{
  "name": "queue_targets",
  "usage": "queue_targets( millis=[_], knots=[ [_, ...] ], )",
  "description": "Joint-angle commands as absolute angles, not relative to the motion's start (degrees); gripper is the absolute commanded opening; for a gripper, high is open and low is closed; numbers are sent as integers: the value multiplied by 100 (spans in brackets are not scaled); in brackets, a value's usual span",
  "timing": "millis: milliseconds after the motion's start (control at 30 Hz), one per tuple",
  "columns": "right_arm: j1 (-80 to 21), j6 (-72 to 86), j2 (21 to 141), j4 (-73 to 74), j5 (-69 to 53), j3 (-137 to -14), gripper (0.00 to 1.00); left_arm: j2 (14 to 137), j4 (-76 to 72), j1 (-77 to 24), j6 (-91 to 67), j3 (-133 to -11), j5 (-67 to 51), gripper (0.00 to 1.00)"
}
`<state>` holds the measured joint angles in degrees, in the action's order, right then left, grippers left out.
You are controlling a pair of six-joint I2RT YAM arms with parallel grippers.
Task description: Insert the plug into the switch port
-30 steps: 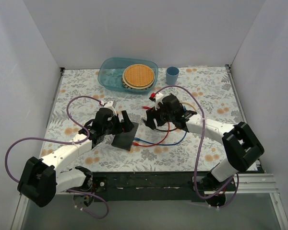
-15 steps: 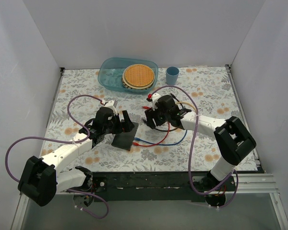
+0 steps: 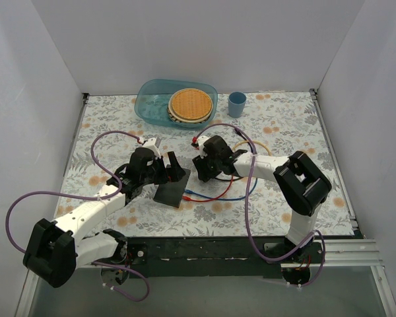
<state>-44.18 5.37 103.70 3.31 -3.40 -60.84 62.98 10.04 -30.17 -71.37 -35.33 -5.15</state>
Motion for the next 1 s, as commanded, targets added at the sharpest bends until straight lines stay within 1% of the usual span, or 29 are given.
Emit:
queue_targets(
  millis=[0,67,100,200,233,300,600,633,667,700,833,967],
  knots=[
    [-4438,536,10555,448,-53,-6434,51,6117,993,-3041,-7128,-3551,-624,98],
    [-4438,571,10634,457,-35,-6442,45,6091,993,-3041,-7137,-3516,-607,98],
    [-4438,563,10661,501,-35,-6477,38,6073,984,-3041,-7145,-3507,-580,98],
    [-4438,563,10731,580,158,-6504,29,6073,1002,-3041,-7102,-3559,-563,98],
    [-4438,554,10723,571,167,-6487,29,6091,1019,-3041,-7093,-3586,-563,98],
    [-4430,519,10661,510,185,-6434,20,6100,1028,-3041,-7067,-3612,-545,98],
    [-4438,404,10187,299,-176,-6100,21,6038,1037,-3041,-7102,-3516,-571,98],
    [-4438,378,10134,308,-167,-6108,19,6029,1037,-3041,-7093,-3524,-563,98],
    [-4430,369,10125,308,-176,-6135,5,6047,1020,-3041,-7093,-3516,-563,98],
    [-4438,334,10125,334,-176,-6152,1,6064,1028,-3041,-7075,-3516,-571,98],
    [-4438,308,9959,334,-272,-6109,1,6135,1037,-3041,-7075,-3533,-554,98],
    [-4438,211,9607,54,-544,-5802,1,6100,1002,-3041,-7180,-3525,-624,98]
  ],
)
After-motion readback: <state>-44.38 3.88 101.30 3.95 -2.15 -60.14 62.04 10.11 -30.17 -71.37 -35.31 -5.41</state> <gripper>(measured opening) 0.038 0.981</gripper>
